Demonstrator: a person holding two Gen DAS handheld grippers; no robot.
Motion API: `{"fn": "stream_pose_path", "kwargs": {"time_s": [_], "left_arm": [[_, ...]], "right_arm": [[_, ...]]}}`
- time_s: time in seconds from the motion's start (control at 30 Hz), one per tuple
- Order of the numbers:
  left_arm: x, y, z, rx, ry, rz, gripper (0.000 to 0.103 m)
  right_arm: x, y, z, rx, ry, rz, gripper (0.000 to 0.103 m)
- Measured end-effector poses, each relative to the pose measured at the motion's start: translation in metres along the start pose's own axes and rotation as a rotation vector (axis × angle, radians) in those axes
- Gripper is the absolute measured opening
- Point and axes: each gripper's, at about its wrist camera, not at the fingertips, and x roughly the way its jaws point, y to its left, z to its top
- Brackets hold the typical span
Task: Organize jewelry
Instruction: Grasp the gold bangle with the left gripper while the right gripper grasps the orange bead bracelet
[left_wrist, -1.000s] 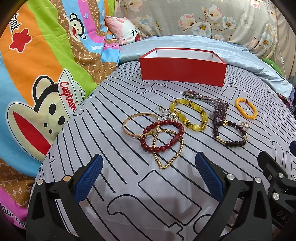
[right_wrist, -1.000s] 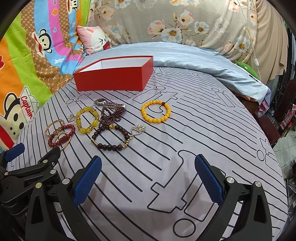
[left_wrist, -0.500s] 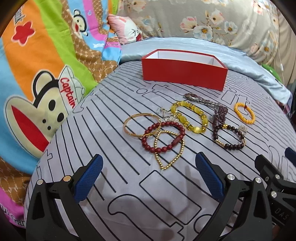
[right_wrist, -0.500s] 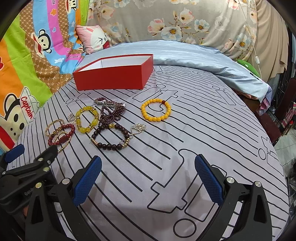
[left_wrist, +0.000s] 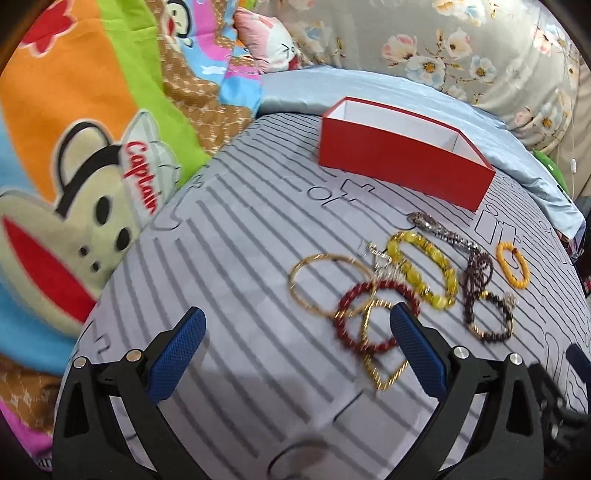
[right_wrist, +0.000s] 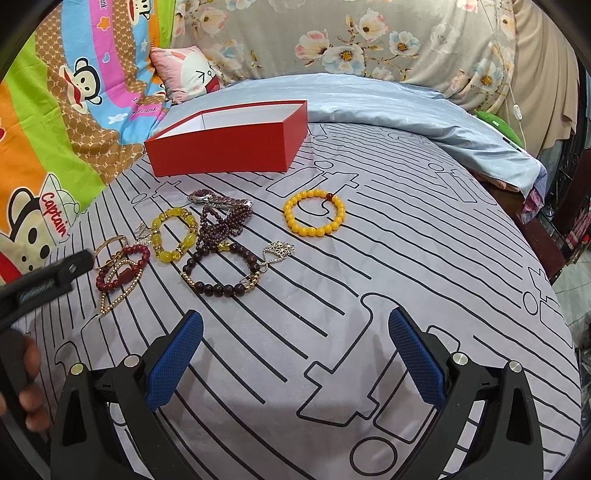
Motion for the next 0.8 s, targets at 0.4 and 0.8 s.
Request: {"fn": "stream_pose_path", "kwargs": {"time_s": [0.4, 0.8], "left_arm": [[0.034, -0.010, 0.007, 0.020, 0.077, -0.030, 0.077], [0.027, -0.013, 0.008, 0.039, 0.040, -0.053, 0.060]], "right_arm": [[0.002, 0.001, 0.000, 0.002, 0.008, 0.008, 0.098], [0.003, 0.001, 0.001, 0.004, 0.012, 0.008, 0.098]]}}
